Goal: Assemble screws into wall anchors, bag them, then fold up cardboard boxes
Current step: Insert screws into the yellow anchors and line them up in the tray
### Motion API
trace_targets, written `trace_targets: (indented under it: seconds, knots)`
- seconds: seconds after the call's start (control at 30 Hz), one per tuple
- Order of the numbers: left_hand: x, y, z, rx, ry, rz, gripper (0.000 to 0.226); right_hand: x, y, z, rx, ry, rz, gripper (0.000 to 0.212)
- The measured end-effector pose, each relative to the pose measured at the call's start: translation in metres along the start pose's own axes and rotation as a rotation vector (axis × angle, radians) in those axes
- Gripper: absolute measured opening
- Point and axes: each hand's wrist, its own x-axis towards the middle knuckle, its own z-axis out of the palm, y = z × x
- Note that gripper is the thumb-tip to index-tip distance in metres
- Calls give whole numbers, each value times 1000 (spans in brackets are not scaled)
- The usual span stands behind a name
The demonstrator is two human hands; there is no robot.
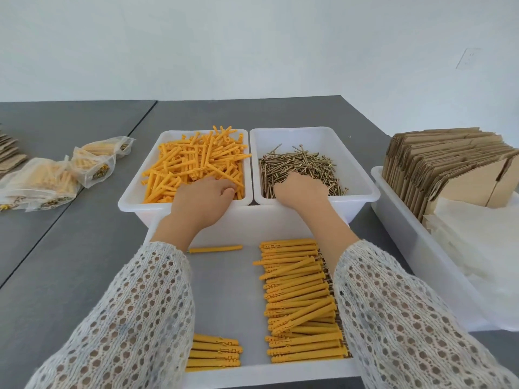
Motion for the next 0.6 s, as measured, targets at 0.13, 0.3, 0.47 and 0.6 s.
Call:
trace_targets:
  seconds: [0.13,0.3,0.47,0.6]
  knots:
    - [-1,-2,-1,-31,0,11,35,1,-3,-3,-40,-121,21,34]
    - [0,-6,0,-67,31,38,30,4,-3,-7,-30,-192,-4,46]
    - [-3,-4,2,-178,159,53,22,5,-4,-7,-27,-246,1,52]
    - [-3,-4,3,-424,323,76,24,6,0,-6,-43,-182,-5,49]
